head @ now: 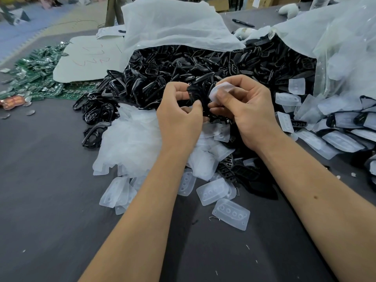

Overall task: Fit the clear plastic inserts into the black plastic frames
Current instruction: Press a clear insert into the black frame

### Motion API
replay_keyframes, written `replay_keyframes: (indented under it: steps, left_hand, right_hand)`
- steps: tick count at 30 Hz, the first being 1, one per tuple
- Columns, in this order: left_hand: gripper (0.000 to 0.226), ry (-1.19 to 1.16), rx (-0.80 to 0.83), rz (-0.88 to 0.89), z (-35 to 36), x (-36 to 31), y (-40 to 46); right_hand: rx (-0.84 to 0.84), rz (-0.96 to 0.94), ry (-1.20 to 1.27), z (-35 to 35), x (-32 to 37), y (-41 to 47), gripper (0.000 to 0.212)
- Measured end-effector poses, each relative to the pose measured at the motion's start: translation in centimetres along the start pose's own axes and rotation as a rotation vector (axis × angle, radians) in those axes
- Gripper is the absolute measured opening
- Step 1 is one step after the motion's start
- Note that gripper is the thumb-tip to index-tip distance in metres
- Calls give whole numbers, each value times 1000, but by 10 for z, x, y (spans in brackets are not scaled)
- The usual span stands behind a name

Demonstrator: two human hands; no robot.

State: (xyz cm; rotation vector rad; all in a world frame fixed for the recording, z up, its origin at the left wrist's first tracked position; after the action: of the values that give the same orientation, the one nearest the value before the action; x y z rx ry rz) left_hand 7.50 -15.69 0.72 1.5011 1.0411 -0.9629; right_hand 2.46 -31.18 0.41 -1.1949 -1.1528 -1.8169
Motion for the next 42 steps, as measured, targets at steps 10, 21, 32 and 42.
replay_keyframes:
  steps: [10, 21, 32, 42]
  left_hand:
    - [30, -50, 21, -4, 1, 1, 0]
    - [33, -137, 34, -37, 0, 1, 1]
    - [37, -262, 60, -105, 3, 6, 0]
    - [33, -321, 62, -128, 11, 14, -1]
  right_hand:
    - [-62, -44, -93, -4, -3, 3, 8]
    - [-59, -22, -137, -4, -3, 2, 8]
    - [25, 30, -185, 5, -1, 2, 9]
    - [-81, -43, -243, 4, -1, 2, 22]
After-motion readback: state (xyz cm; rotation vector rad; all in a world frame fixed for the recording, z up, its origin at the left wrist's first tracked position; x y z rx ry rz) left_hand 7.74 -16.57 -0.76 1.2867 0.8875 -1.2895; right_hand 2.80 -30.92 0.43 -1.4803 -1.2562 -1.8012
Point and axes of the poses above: each hand's wrist, its own y-axis towards the middle knuckle, its own z-axis out of the palm, x = y × z, the point moved 6 cm from there along y, towards the middle knuckle, and after that the axes turned 2 degrees about y, right-handed, at the moved point
